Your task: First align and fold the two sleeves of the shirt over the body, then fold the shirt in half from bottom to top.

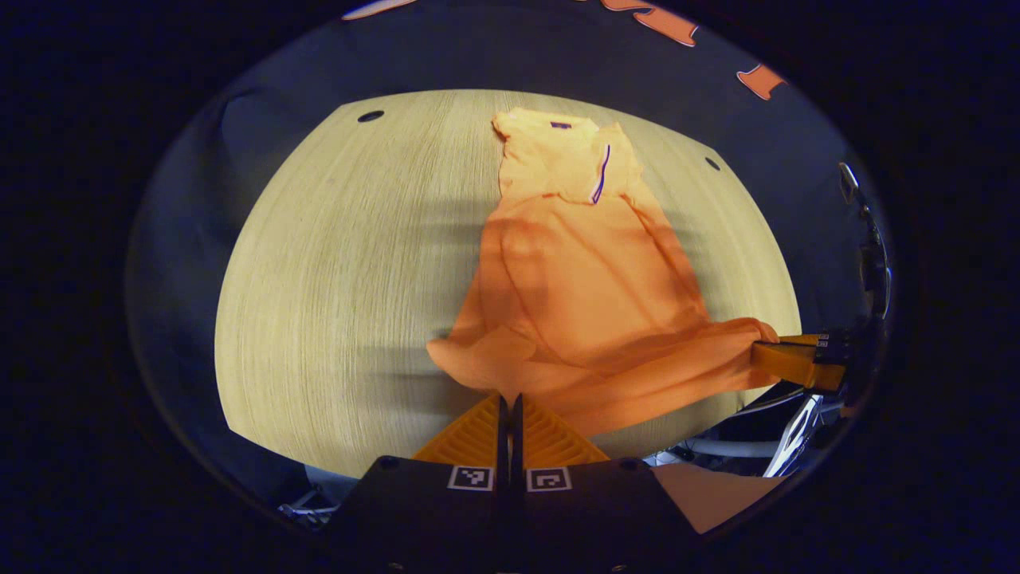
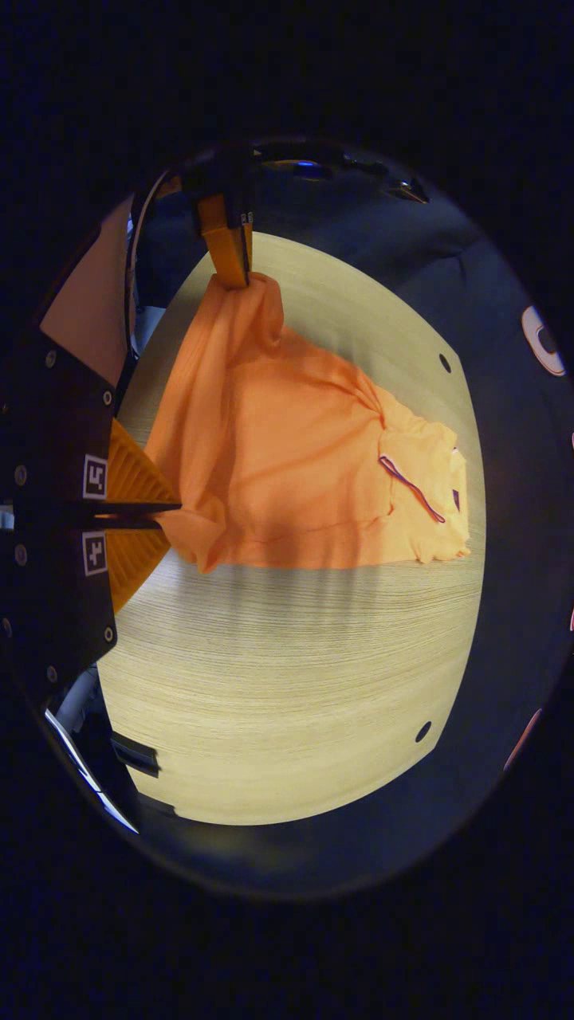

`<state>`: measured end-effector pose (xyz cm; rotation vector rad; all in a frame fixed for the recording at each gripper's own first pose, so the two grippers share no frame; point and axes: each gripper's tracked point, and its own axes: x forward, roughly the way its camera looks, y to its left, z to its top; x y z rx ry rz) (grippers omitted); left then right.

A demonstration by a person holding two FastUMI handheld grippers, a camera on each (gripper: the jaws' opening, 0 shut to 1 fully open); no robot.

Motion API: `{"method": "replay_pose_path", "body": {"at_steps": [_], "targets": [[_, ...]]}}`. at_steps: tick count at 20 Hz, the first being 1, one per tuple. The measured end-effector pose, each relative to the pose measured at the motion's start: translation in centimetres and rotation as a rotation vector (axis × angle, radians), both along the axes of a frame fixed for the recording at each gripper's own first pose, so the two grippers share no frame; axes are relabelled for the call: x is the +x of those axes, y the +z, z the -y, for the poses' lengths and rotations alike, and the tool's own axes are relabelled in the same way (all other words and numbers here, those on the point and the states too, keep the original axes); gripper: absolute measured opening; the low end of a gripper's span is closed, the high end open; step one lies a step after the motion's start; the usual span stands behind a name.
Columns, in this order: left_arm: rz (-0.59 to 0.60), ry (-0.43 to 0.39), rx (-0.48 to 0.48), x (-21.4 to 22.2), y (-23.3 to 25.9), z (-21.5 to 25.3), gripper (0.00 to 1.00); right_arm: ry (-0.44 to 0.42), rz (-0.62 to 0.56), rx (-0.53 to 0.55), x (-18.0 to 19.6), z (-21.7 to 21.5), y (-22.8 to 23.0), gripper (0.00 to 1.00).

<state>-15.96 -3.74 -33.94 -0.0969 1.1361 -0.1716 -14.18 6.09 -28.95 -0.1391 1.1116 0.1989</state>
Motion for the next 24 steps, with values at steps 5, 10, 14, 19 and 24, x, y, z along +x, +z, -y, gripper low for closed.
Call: {"method": "replay_pose_path", "body": {"at_steps": [5, 10, 14, 19, 24], "targets": [[0.078, -0.001, -0.013, 4.2, 2.6, 0.1, 0.01, -0.018, 0.091, 0.029, 4.4, -0.3, 3.6, 0.00], [0.155, 0.044, -0.055, 10.0, 5.4, 0.3, 0.01, -0.017, 0.190, 0.030, 9.8, -0.4, 7.3, 0.01], [0.213, 0.032, -0.045, 15.0, 6.9, 0.1, 0.01, -0.022, 0.243, 0.031, 14.8, -0.5, 9.2, 0.01], [0.276, 0.004, -0.032, 21.3, 8.4, 1.3, 0.01, -0.039, 0.312, 0.009, 20.7, 0.1, 11.5, 0.00], [0.300, -0.023, -0.016, 27.2, 8.7, 2.1, 0.01, -0.052, 0.331, -0.001, 26.1, 0.6, 11.8, 0.01]]}}
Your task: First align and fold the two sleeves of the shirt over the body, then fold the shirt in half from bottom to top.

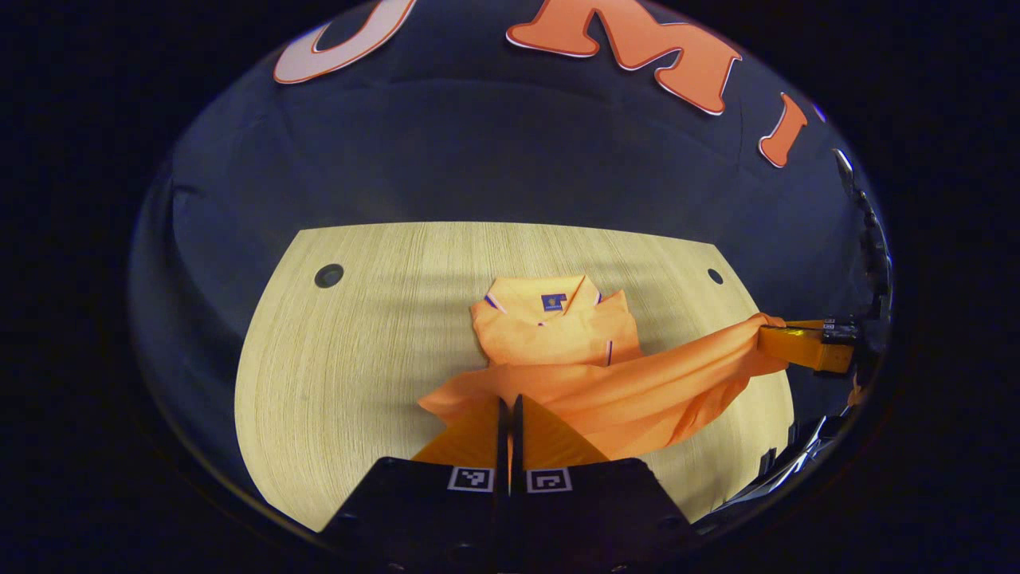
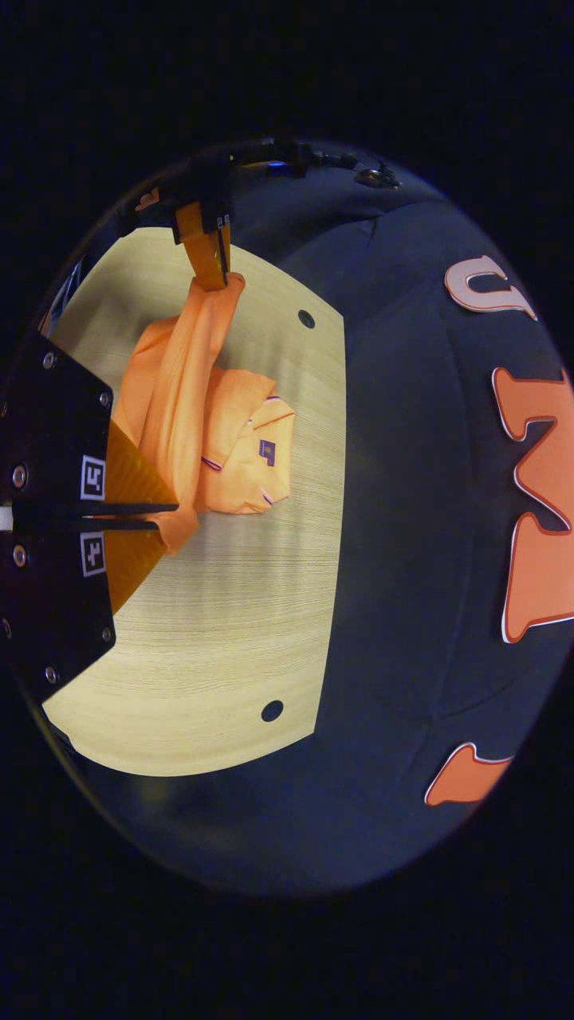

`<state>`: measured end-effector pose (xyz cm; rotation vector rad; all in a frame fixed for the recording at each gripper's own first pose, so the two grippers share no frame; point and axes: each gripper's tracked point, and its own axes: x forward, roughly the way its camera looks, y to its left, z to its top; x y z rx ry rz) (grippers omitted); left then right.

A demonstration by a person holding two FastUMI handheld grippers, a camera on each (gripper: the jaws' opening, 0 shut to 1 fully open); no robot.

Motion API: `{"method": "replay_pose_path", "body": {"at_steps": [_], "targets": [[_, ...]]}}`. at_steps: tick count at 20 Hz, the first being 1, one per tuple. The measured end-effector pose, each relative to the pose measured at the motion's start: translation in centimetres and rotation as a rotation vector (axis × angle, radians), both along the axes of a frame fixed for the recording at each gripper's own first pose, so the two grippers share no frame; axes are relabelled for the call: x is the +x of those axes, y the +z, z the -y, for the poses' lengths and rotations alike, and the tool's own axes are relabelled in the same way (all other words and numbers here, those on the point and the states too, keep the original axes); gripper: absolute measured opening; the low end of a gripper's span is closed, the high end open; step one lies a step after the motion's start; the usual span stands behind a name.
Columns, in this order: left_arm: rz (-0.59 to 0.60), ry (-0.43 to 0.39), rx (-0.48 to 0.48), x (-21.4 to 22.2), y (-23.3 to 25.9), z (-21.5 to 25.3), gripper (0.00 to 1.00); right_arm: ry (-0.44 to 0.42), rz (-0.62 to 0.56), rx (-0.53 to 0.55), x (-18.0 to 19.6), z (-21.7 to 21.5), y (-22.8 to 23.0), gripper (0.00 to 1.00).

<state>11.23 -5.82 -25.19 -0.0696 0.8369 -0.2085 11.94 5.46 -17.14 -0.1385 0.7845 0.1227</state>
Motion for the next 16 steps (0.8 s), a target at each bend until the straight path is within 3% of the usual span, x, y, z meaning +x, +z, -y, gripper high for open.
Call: {"method": "replay_pose_path", "body": {"at_steps": [8, 16], "targets": [[0.025, 0.029, 0.038, 9.2, -3.1, -0.1, 0.01, -0.021, -0.013, -0.010, 8.5, 0.1, -3.8, 0.00], [-0.061, 0.074, 0.078, 12.8, -10.3, -1.0, 0.02, -0.071, -0.103, 0.047, 12.8, -1.0, -10.3, 0.02]]}}
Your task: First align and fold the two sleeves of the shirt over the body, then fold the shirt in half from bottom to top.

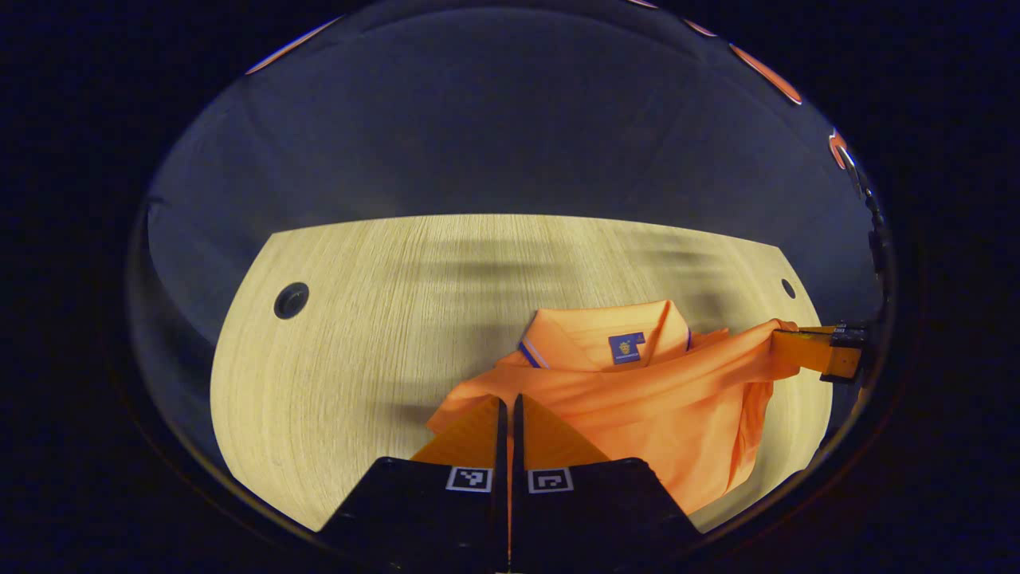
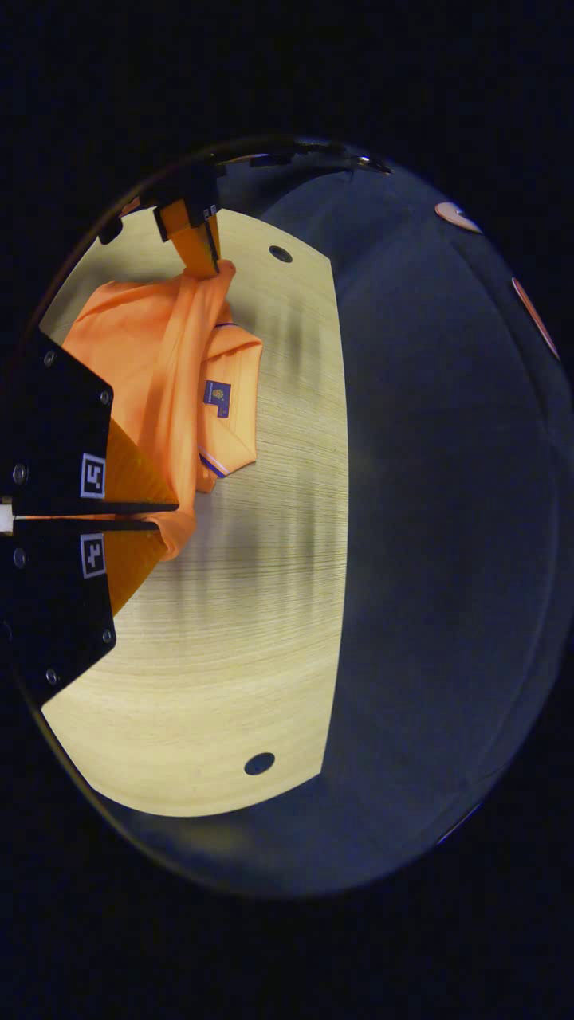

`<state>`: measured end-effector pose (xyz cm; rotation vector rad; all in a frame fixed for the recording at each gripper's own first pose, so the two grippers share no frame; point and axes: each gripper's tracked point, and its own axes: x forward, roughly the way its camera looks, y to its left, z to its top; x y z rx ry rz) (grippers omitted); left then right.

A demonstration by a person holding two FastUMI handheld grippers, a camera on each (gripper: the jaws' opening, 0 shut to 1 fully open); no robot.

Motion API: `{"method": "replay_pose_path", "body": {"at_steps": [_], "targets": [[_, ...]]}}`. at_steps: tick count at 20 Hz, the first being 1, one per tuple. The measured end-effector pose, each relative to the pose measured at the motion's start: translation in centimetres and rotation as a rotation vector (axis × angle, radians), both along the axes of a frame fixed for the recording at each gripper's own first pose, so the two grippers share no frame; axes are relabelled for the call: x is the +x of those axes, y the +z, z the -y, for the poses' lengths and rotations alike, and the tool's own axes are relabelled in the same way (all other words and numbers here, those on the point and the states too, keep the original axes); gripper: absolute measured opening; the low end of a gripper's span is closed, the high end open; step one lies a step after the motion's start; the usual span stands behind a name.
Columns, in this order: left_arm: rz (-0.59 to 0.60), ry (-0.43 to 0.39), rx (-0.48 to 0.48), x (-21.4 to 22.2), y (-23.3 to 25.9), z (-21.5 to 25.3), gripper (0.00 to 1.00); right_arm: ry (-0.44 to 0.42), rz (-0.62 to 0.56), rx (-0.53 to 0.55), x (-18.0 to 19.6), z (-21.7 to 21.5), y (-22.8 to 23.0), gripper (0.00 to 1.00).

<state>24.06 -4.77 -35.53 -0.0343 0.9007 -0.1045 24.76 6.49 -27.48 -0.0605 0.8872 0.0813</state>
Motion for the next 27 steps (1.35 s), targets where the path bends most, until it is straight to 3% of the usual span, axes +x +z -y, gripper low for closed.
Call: {"method": "replay_pose_path", "body": {"at_steps": [3, 6, 7, 13, 18, 23, 27], "targets": [[0.002, 0.024, 0.002, -0.4, -0.7, -0.6, 0.12, -0.015, 0.011, -0.036, 0.4, 0.8, -0.8, 0.13], [0.004, 0.042, 0.008, -0.6, 0.0, -1.4, 1.00, -0.041, -0.002, 0.003, -0.2, 0.8, -0.3, 0.78], [0.011, 0.056, 0.018, -0.9, 0.5, -2.2, 1.00, -0.050, -0.006, 0.009, -0.3, 1.0, -0.5, 1.00], [0.133, 0.065, 0.014, -1.4, 5.5, -2.6, 1.00, -0.074, 0.074, 0.042, -1.9, 1.5, 3.1, 1.00], [0.300, 0.054, 0.034, -2.9, 13.0, -1.8, 1.00, -0.066, 0.237, 0.074, -4.0, 1.5, 10.5, 1.00], [0.531, 0.041, 0.036, -6.6, 23.3, -0.7, 0.99, -0.043, 0.411, 0.114, -7.9, 1.6, 18.2, 1.00], [0.648, 0.031, -0.003, -10.8, 29.4, 0.4, 0.99, -0.026, 0.515, 0.127, -11.6, 1.8, 22.4, 1.00]]}}
